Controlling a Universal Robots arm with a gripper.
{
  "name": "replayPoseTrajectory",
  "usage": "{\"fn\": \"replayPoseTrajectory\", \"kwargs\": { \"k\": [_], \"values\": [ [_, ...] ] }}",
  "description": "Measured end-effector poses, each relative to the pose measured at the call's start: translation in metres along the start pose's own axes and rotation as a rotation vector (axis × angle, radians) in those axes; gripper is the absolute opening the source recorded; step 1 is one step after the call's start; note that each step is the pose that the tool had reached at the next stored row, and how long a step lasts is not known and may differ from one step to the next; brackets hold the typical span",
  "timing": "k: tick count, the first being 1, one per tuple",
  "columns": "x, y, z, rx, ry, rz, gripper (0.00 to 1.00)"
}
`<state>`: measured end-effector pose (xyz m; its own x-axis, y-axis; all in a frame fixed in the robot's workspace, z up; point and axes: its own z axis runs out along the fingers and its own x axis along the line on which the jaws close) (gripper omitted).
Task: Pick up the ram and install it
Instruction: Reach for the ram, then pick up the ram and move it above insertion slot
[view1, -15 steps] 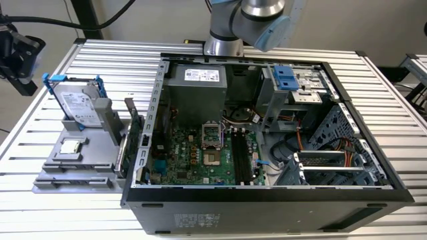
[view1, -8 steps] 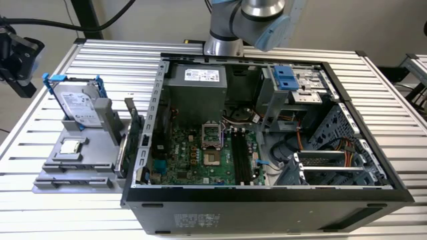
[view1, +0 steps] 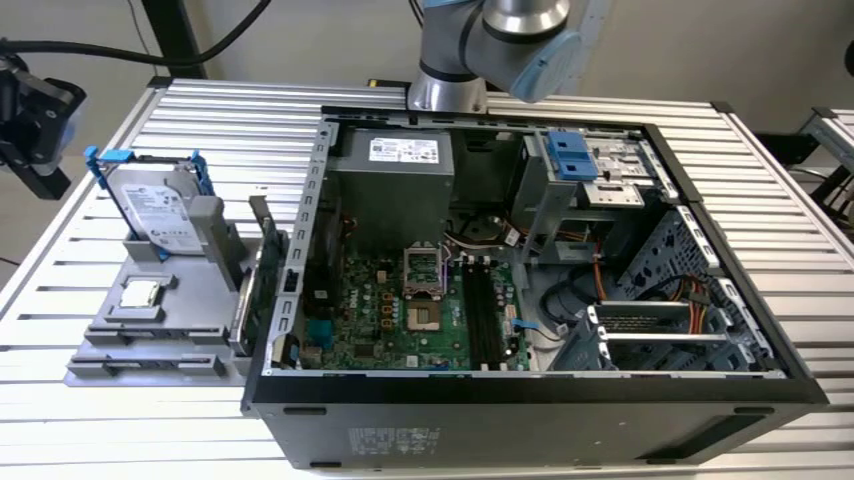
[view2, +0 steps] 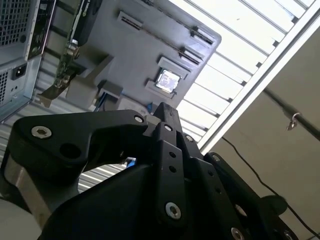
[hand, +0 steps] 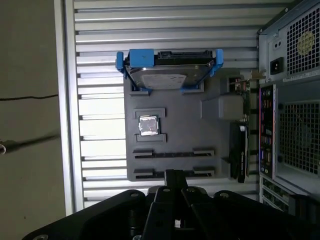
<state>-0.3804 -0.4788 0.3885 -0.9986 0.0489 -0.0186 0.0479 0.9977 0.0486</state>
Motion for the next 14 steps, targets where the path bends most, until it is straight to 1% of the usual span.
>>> {"fn": "replayPoseTrajectory", "kwargs": {
  "k": [14],
  "values": [
    [-0.0001, -0.0033, 0.0007, -0.0001, -0.0001, 0.000, 0.00]
  ]
}}
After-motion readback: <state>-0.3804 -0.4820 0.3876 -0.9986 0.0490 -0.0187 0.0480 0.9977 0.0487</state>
